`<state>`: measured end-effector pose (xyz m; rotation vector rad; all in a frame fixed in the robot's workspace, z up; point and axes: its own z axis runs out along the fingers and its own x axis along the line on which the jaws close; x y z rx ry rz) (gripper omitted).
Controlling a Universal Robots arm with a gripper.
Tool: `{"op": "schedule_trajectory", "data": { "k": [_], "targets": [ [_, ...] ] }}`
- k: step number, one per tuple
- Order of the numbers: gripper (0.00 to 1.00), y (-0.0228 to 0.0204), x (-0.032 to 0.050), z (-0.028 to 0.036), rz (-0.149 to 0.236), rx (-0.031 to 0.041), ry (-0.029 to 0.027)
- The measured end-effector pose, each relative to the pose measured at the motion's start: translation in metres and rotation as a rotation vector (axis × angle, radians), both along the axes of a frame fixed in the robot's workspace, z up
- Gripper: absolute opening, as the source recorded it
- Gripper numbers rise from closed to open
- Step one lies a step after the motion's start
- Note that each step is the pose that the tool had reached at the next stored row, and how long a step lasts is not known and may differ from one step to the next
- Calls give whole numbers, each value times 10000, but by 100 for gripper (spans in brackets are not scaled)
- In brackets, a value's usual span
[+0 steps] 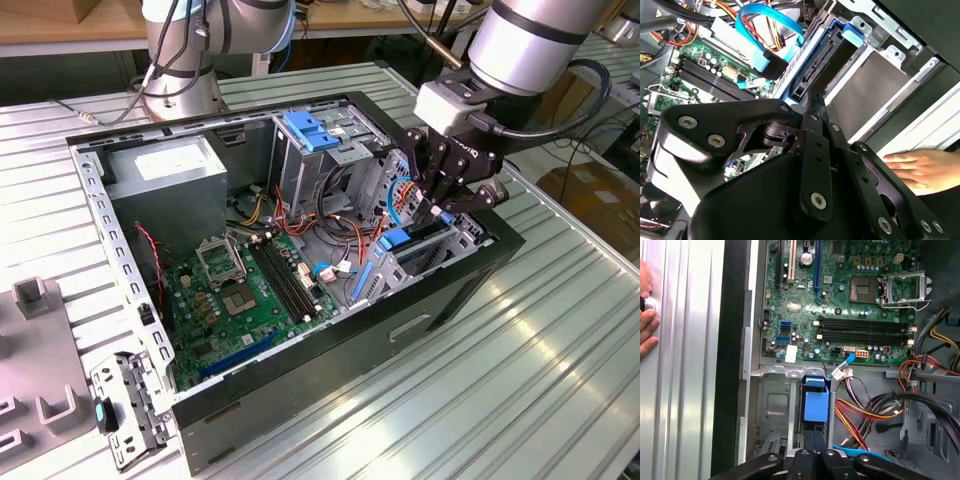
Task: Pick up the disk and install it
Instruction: 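Insert the first disk wire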
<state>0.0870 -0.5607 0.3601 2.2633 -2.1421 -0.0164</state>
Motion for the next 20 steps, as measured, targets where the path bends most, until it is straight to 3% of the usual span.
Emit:
{"op": "schedule_trajectory", "data": {
  "k": [4, 14, 16, 18, 20],
  "targets": [
    [11, 0, 31, 40, 266, 0, 0],
    [11, 1, 305, 40, 749, 0, 4],
    [11, 5, 372, 40, 919, 0, 4],
    [11, 5, 381, 39, 1121, 3, 4],
    [11, 4, 383, 49, 1570, 15, -4]
  ]
}}
